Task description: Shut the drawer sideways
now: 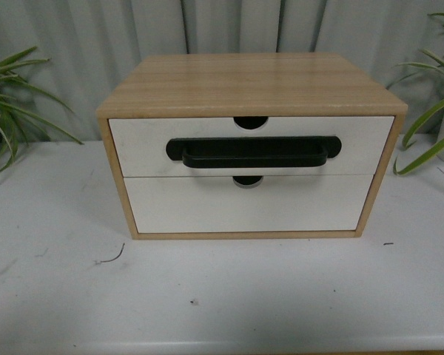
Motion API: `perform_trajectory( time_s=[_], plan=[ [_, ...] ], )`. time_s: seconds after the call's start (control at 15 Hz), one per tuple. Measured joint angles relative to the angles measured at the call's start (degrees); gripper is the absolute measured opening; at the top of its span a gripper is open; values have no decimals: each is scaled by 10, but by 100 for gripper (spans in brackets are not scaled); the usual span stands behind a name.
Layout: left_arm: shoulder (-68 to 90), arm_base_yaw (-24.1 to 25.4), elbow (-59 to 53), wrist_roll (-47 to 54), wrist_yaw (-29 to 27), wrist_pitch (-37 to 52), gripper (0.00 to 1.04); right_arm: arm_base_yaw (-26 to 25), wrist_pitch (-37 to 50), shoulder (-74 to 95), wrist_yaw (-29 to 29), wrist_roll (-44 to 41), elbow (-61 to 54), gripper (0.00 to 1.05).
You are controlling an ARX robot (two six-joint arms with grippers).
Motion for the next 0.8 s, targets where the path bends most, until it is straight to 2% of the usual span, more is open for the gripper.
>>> perform_trajectory(
  time_s=[0.2,0.27,0.33,0.8],
  plan=[
    [0,0,0,0,0,0,92,0,0,0,0,0,0,89],
    [0,0,0,2,0,0,99,0,0,0,0,0,0,100],
    [0,0,0,2,0,0,97,0,0,0,0,0,0,97],
    [0,0,0,2,0,0,98,0,0,0,0,0,0,98]
  ],
)
